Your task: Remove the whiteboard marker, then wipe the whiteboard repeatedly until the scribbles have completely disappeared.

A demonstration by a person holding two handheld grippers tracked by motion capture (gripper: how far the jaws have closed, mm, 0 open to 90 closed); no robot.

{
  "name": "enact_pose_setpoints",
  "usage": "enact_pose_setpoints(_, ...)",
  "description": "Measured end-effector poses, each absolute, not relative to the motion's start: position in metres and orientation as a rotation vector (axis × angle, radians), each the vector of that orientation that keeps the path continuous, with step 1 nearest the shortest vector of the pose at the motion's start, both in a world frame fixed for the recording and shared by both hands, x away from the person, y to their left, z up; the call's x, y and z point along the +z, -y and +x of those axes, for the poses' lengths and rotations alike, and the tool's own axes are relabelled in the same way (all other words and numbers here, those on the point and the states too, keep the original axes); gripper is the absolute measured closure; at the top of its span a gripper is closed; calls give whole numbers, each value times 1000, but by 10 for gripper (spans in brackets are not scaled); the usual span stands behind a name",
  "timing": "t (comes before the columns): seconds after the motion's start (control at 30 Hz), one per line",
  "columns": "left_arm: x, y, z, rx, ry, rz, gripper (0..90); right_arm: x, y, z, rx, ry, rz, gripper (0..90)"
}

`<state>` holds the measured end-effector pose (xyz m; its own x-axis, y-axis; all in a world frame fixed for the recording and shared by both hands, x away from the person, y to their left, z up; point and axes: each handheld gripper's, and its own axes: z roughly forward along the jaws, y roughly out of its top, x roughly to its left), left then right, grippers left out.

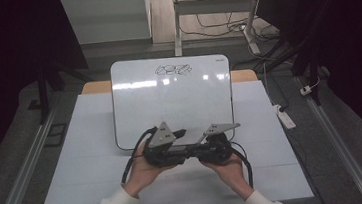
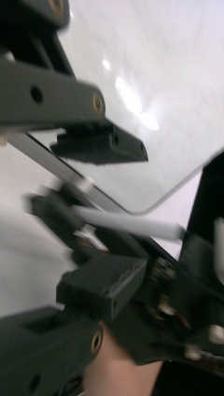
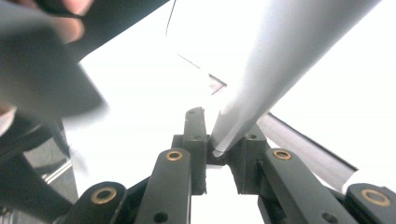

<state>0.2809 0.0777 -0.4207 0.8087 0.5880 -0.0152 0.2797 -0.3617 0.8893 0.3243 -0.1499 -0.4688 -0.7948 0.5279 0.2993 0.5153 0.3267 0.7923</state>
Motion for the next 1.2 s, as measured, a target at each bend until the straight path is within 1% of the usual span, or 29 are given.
enact_pose_setpoints(0.17, -433, -125, 268, 351, -762, 1949, 361, -465, 160, 327, 1544, -2476, 987, 779)
enact_pose_setpoints(0.2, -433, -125, 268, 351, -762, 1949, 356, -464, 162, 328, 1553, -2463, 982, 779)
enact_pose_setpoints(0.23, -441, -142, 261, 350, -809, 1950, 351, -463, 163, 328, 1555, -2451, 977, 780)
enact_pose_setpoints(0.27, -446, -151, 258, 356, -834, 1951, 346, -462, 165, 328, 1558, -2438, 970, 780)
enact_pose_setpoints(0.3, -446, -151, 258, 356, -834, 1951, 343, -461, 166, 328, 1560, -2427, 963, 780)
enact_pose_setpoints(0.33, -455, -168, 253, 355, -888, 1945, 339, -460, 168, 328, 1565, -2415, 955, 780)
enact_pose_setpoints(0.5, -479, -199, 244, 343, -1020, 1907, 312, -452, 176, 328, 1624, -2334, 896, 780)
enact_pose_setpoints(0.73, -492, -216, 241, 397, -1052, 1917, 268, -441, 191, 328, 1693, -2195, 817, 780)
enact_pose_setpoints(0.9, -496, -222, 243, 390, -1063, 1926, 249, -439, 198, 331, 1703, -2135, 811, 780)
enact_pose_setpoints(1.2, -502, -223, 247, 381, -1069, 1938, 243, -432, 202, 339, 1710, -2076, 824, 780)
